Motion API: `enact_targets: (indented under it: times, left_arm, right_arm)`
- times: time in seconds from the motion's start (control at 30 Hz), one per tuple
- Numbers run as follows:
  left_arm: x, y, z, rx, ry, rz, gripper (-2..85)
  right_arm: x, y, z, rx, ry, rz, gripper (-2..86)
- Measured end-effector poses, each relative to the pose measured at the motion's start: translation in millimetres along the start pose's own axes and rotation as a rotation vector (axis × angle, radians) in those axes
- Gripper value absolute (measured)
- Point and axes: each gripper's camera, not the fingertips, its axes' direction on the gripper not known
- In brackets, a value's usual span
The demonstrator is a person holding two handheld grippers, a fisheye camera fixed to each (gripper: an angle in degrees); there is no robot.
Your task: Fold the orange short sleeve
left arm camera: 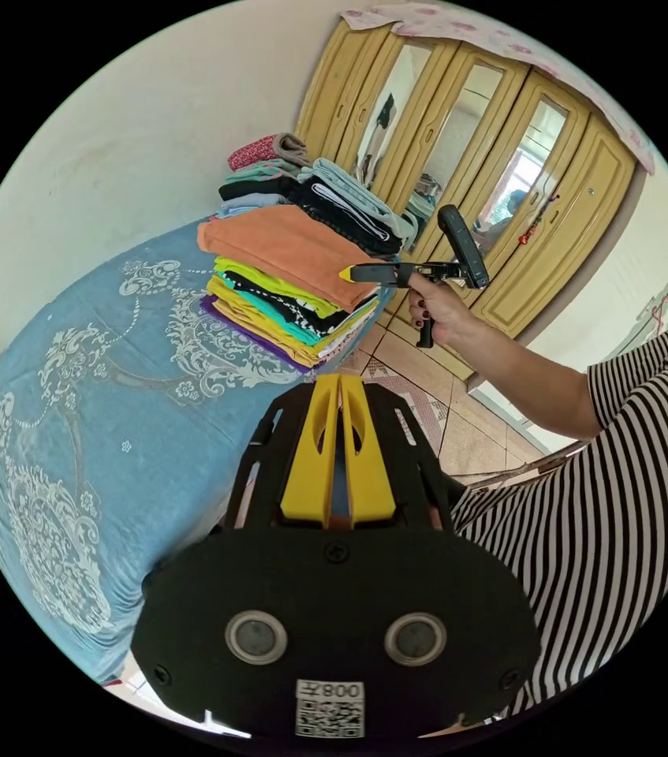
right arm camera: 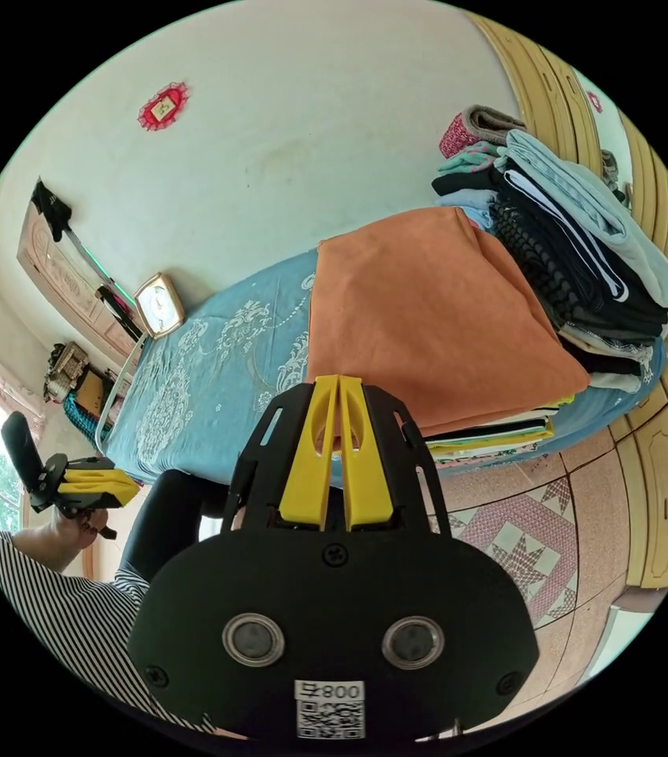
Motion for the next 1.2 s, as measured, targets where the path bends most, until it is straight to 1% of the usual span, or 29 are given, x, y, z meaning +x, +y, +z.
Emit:
enact_targets:
  times: [0.13,0.37,0.5,0.6,0.77,0.83,1.03,1.1,1.2]
  left_arm:
    - [-35.9,19.8,-31.0,0.034,-0.01,-0.106,0.3]
    - [-97.5,19.0,-54.8,0.094,0.04,-0.188,0.3]
    - [-141.1,-0.2,-54.2,0.147,0.119,-0.214,0.4]
    - [-177.8,-19.5,-49.1,0.166,0.173,-0.22,0.5]
    - [-250.9,-52.7,-39.2,0.203,0.253,-0.22,0.6]
    - [-294.9,-71.0,-33.0,0.216,0.293,-0.22,0.8]
    - [-407.7,-128.8,-24.6,0.245,0.384,-0.213,1.7]
    - [-431.8,-148.8,-26.7,0.252,0.402,-0.21,2.0]
    - [-459.0,-182.2,-32.7,0.263,0.458,-0.214,2.7]
  right_arm:
    - [-10.4,-12.8,-10.3,-0.008,-0.004,-0.011,0.1]
    - [-30.8,-42.4,-44.3,0.029,-0.085,-0.021,0.0]
    - [-42.4,-75.8,-71.8,0.106,-0.137,-0.05,0.0]
    - [-52.5,-110.5,-82.0,0.129,-0.154,-0.083,0.0]
    - [-76.2,-174.7,-73.6,0.13,-0.217,-0.158,0.0]
    - [-86.6,-201.3,-62.9,0.117,-0.258,-0.188,0.0]
    - [-114.5,-300.9,-16.0,0.071,-0.474,-0.23,0.1]
    - [-122.9,-339.3,-5.0,0.056,-0.563,-0.234,0.1]
    - [-124.3,-380.4,-9.2,0.059,-0.626,-0.201,0.1]
